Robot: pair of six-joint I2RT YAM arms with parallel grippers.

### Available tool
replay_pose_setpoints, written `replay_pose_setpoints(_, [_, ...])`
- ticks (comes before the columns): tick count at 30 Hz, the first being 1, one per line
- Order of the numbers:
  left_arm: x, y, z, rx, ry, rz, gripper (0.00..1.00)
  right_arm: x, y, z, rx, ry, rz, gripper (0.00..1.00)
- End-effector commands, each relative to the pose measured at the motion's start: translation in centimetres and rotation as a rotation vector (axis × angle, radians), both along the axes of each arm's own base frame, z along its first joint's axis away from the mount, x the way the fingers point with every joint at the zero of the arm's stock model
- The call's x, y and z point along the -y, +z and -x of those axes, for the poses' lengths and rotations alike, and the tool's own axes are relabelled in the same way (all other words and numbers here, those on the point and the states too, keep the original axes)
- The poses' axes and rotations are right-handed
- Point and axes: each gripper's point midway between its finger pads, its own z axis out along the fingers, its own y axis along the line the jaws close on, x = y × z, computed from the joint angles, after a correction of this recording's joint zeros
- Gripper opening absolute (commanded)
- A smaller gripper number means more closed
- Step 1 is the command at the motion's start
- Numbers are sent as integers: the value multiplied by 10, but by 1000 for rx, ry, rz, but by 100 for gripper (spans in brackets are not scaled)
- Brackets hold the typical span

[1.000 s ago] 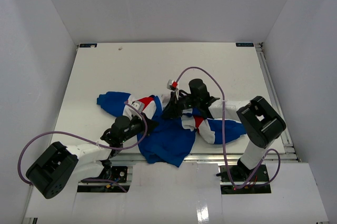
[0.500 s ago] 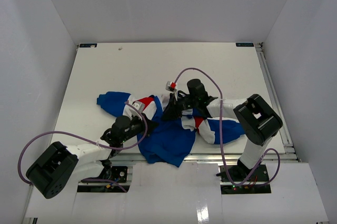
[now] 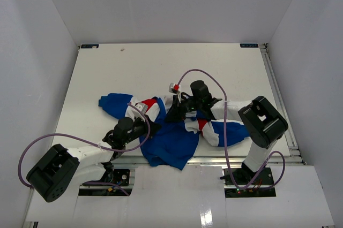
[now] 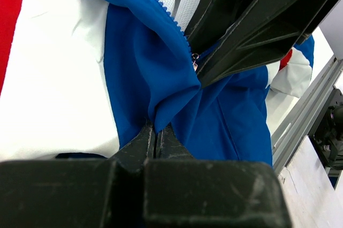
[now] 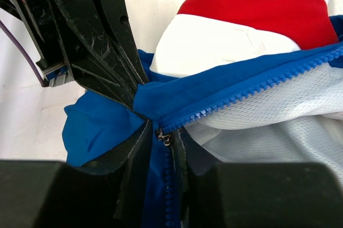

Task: Zip up the jacket

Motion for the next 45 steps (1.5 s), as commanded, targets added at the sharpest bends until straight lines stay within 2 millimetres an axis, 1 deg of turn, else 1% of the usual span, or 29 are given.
replay_pose_setpoints(1, [6,16,-2,23,-16,29,0,2,15,2,67,31,-23,32])
replay_pose_setpoints(5, [7,17,-3,23,-17,30,0,2,15,2,73,28,-21,38])
replay_pose_setpoints(7, [7,16,-2,21,-18,29,0,2,14,-1,74,11,-14,37])
replay_pose_setpoints(8, [7,15,-2,18,-19,29,0,1,15,-3,74,2,-15,32])
replay_pose_setpoints(10, [7,14,-2,15,-19,28,0,0,15,-6,74,-14,-15,16])
replay_pose_setpoints(11, [7,14,-2,14,-20,29,0,-1,15,-8,75,-23,-12,10])
replay_pose_setpoints(12, [7,14,-1,13,-20,30,0,-1,14,-10,78,-32,-9,8])
replay_pose_setpoints(13, [8,13,-1,11,-26,30,0,-1,13,-13,81,-45,-2,8])
replay_pose_setpoints(14, [8,13,0,7,-25,31,0,0,11,-19,91,-80,13,8])
replay_pose_setpoints(17, [8,10,0,-12,-24,25,0,8,12,-35,70,-163,27,8])
replay_pose_setpoints(19, [7,7,2,-34,-23,15,0,22,20,-58,52,-245,15,8])
replay_pose_setpoints(21, [6,4,4,-50,-22,12,0,37,33,-78,25,-310,-17,8])
replay_pose_setpoints(25, [4,-3,7,-85,-20,1,0,56,52,-100,6,-341,-63,8])
replay_pose_setpoints(28, [6,-7,9,-110,-32,-10,0,64,64,-110,7,-343,-87,8])
replay_pose_setpoints(32, [7,-14,11,-135,-37,-24,0,73,73,-118,-3,-338,-112,8])
replay_pose_setpoints(34, [5,-19,12,-150,-33,-36,0,82,77,-127,-12,-342,-134,8])
replay_pose_setpoints(40, [2,-25,14,-174,-25,-53,0,106,85,-140,-71,-315,-203,8])
replay_pose_setpoints(45, [1,-27,15,-181,-26,-57,0,116,88,-148,-89,-314,-223,8])
